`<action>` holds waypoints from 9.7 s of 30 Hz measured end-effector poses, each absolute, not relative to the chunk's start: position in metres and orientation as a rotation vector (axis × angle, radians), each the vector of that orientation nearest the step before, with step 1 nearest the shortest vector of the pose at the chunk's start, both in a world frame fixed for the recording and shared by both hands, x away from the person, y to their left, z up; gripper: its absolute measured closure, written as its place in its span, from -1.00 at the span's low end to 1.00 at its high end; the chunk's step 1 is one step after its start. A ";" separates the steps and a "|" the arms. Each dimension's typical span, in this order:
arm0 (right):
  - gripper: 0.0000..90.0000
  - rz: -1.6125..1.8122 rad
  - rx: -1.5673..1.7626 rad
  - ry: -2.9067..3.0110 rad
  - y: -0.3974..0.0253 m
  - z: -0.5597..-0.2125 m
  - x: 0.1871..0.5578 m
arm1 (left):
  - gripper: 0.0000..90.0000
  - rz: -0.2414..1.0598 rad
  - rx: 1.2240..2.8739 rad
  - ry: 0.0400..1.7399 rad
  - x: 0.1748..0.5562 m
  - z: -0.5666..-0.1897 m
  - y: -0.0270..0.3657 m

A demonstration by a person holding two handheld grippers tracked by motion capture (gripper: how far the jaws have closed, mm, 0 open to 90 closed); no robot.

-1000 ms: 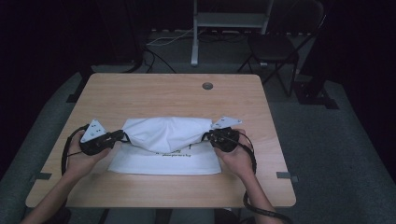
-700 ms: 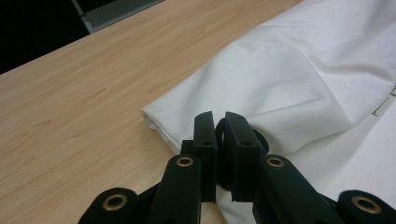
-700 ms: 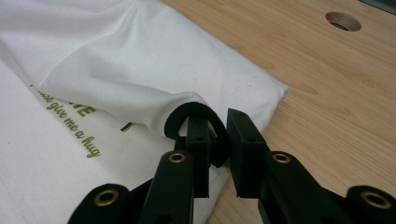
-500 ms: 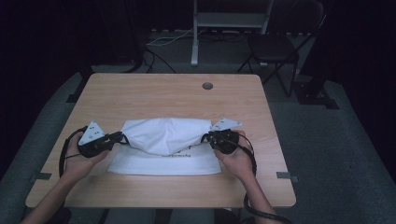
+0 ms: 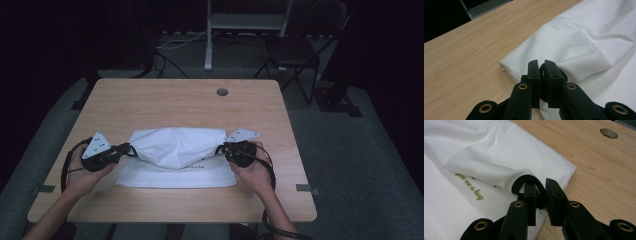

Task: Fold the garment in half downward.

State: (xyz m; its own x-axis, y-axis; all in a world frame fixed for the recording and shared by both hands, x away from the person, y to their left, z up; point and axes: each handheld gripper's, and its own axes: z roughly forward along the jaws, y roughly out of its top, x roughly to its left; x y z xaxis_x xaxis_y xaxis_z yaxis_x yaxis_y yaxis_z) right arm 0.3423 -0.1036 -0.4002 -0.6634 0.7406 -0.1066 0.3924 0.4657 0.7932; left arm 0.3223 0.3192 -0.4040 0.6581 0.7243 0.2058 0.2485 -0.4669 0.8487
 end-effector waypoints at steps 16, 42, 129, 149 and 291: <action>0.77 1.067 0.927 2.284 -0.103 -0.400 0.337 | 0.86 0.734 2.034 0.735 0.315 -0.404 0.320; 0.77 1.070 0.912 2.281 -0.103 -0.397 0.329 | 0.86 0.728 2.033 0.711 0.305 -0.402 0.320; 0.76 1.066 0.878 2.296 -0.109 -0.403 0.296 | 0.86 0.711 2.032 0.683 0.275 -0.407 0.325; 0.76 1.052 0.880 2.316 -0.110 -0.409 0.290 | 0.86 0.684 2.050 0.684 0.269 -0.412 0.326; 0.09 0.963 0.949 2.399 -0.083 -0.428 0.314 | 0.40 0.497 2.314 0.670 0.318 -0.426 0.280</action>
